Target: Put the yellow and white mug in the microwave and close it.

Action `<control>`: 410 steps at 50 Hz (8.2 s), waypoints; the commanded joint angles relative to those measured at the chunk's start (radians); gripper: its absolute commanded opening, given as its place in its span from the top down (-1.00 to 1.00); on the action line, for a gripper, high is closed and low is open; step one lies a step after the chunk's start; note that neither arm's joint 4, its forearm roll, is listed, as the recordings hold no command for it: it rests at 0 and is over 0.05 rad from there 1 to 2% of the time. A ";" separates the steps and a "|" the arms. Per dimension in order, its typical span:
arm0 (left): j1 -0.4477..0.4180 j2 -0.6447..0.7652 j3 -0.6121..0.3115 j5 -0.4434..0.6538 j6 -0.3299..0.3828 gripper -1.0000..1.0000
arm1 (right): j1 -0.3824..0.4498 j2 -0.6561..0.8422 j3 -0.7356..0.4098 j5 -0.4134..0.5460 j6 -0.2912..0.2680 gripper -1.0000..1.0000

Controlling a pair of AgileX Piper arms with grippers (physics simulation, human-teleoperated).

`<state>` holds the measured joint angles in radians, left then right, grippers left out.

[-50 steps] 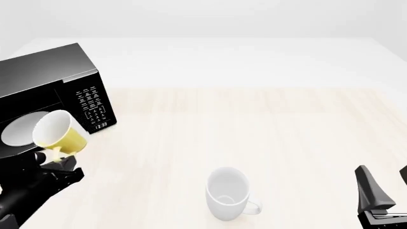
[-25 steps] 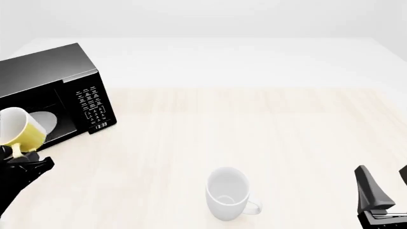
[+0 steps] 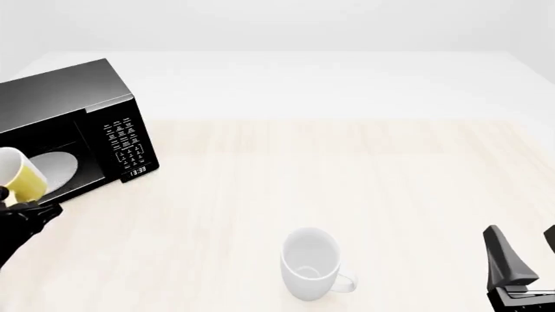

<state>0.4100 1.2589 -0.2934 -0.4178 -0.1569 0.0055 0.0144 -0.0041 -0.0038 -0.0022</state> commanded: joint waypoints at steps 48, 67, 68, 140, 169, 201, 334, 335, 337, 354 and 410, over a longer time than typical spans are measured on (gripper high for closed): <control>0.018 0.327 -0.227 -0.034 -0.025 1.00 | 0.001 0.000 0.000 0.000 -0.001 -1.00; 0.022 0.365 -0.314 -0.001 -0.053 1.00 | 0.001 0.002 0.000 -0.001 0.000 -1.00; 0.028 0.374 -0.319 0.001 -0.054 1.00 | 0.001 0.001 0.000 -0.001 -0.001 -1.00; 0.087 0.631 -0.557 0.051 -0.053 1.00 | 0.003 0.003 0.000 -0.001 -0.001 -1.00; 0.076 0.625 -0.555 0.057 -0.036 -1.00 | 0.003 0.005 0.000 -0.002 -0.001 -1.00; 0.109 0.433 -0.394 0.046 -0.001 -1.00 | 0.004 0.005 0.000 -0.002 -0.002 -1.00; 0.155 -0.570 -0.540 0.856 -0.006 -1.00 | 0.006 0.008 0.000 -0.004 -0.004 -1.00; 0.157 -0.570 -0.542 0.857 -0.010 -1.00 | 0.006 0.008 0.000 -0.004 -0.003 -1.00; 0.168 -0.566 -0.548 0.860 -0.020 -1.00 | 0.006 0.008 0.000 -0.004 -0.003 -1.00; 0.312 -0.553 -0.566 0.859 -0.042 -1.00 | 0.006 0.009 0.000 -0.005 -0.003 -1.00; 0.656 -0.427 -0.695 0.980 0.112 -1.00 | 0.007 0.010 0.000 -0.006 -0.004 -1.00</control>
<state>1.0246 0.8039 -0.9979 0.5514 -0.0951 0.0120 0.0249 -0.0038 -0.0093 -0.0057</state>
